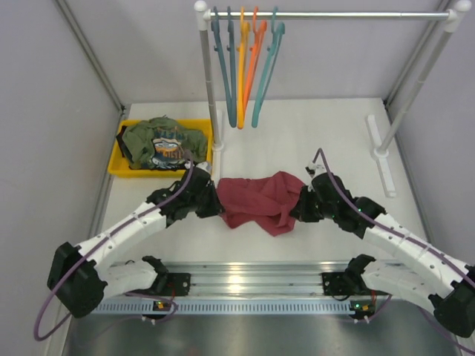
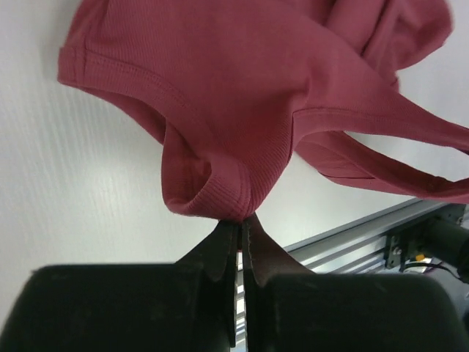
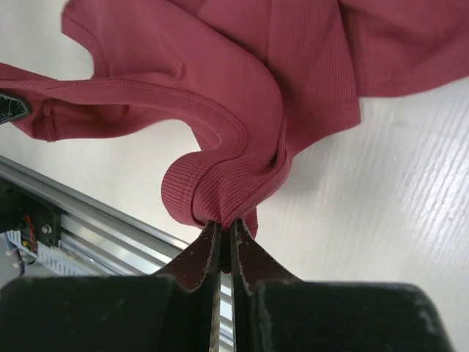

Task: Place the tank top on the hanger

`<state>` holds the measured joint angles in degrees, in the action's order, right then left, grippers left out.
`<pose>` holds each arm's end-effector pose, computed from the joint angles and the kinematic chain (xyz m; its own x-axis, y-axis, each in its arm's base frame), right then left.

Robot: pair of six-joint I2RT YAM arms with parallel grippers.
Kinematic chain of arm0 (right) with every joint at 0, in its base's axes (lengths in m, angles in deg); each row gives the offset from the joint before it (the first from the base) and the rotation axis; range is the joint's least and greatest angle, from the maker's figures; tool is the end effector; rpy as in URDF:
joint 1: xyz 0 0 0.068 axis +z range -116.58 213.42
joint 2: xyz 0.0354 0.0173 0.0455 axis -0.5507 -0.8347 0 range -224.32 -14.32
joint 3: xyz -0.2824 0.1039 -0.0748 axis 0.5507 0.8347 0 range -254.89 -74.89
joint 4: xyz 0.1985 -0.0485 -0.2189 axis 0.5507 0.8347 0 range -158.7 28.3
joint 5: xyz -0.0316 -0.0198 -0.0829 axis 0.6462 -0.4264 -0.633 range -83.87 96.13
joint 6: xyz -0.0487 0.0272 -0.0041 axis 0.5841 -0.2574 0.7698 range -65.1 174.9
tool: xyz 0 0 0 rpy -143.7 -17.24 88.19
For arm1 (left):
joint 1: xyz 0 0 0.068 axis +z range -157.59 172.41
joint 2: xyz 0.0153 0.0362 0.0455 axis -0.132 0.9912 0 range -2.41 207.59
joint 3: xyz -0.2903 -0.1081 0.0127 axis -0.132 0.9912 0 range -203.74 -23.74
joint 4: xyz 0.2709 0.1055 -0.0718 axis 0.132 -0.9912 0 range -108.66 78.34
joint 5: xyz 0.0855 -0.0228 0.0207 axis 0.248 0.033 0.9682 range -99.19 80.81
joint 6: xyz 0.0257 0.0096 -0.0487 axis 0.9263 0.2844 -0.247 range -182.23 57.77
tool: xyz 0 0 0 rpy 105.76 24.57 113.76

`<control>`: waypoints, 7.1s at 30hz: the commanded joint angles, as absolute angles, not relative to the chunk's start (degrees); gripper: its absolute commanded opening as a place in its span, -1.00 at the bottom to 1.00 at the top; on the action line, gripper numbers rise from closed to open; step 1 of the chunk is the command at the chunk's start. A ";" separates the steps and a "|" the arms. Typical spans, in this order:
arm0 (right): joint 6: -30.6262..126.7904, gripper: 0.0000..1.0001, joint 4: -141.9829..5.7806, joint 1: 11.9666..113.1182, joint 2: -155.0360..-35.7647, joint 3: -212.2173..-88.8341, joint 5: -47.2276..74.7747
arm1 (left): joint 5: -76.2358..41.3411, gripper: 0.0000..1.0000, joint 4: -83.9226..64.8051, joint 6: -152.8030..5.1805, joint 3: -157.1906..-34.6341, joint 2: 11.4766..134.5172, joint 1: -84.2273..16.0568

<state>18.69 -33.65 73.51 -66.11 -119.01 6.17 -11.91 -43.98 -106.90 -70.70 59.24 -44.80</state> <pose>0.1578 0.1330 0.2961 -0.7994 0.0991 -0.5926 -0.2134 0.8751 0.4343 0.1933 -0.1492 0.2830 -0.8571 -0.2309 -0.4605 0.0384 0.8628 -0.5041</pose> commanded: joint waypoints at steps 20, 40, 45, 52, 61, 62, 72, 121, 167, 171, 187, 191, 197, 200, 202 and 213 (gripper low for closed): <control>19.48 -0.58 -43.92 63.21 -77.43 -118.05 12.29 | -16.74 0.03 -26.51 -102.93 -74.37 76.78 -43.89; 24.65 0.26 -20.98 63.12 -82.42 -155.36 -3.53 | -15.60 0.09 -35.30 -100.90 -77.18 65.89 -41.86; 28.09 0.18 -16.76 63.12 -94.00 -181.25 -5.90 | -15.16 0.10 -37.06 -100.38 -77.36 63.34 -41.51; 30.11 0.16 -19.12 63.12 -105.72 -204.16 -6.00 | -14.37 0.12 -38.99 -99.94 -76.57 59.65 -41.25; 31.07 0.36 -27.83 67.06 -108.71 -207.25 -8.80 | -14.11 0.13 -39.79 -99.94 -75.16 57.71 -40.98; 31.43 0.39 -27.74 67.86 -109.24 -207.86 -10.81 | -14.02 0.13 -39.87 -99.94 -75.16 57.62 -41.07; 35.91 0.43 -27.56 75.86 -112.58 -208.75 -23.39 | -13.76 0.13 -40.40 -99.85 -74.81 57.01 -40.81; 42.42 -0.49 -23.08 79.38 -115.04 -208.84 -30.70 | -13.32 0.13 -41.19 -100.20 -73.05 56.13 -40.54; 43.03 -1.00 -35.82 75.87 -105.64 -199.44 -28.94 | -13.14 0.14 -40.93 -100.90 -72.44 56.83 -40.46; 42.94 -1.00 -36.79 75.69 -104.59 -197.68 -28.76 | -13.32 0.14 -40.67 -100.99 -72.35 56.92 -40.54; 41.36 -1.00 -42.68 75.51 -94.40 -185.37 -25.86 | -15.69 0.22 -37.77 -101.08 -70.68 58.41 -40.54; 40.22 -1.00 -43.12 75.43 -91.32 -182.48 -24.98 | -16.30 0.23 -36.89 -102.22 -69.98 59.29 -40.63; 36.18 -1.00 -42.42 75.43 -82.98 -173.08 -22.96 | -14.73 0.22 -34.61 -105.38 -65.94 60.43 -41.86; 33.02 -1.00 -40.76 75.43 -76.04 -165.53 -20.07 | -10.95 0.20 -33.37 -106.70 -63.74 60.69 -44.76; 30.22 -1.00 -38.82 75.43 -70.60 -159.64 -16.83 | -9.71 0.19 -32.23 -107.23 -62.51 61.13 -47.04; 12.99 -1.00 -27.30 75.52 -46.69 -131.88 5.57 | 1.00 0.07 -30.56 -107.58 -60.92 64.39 -51.53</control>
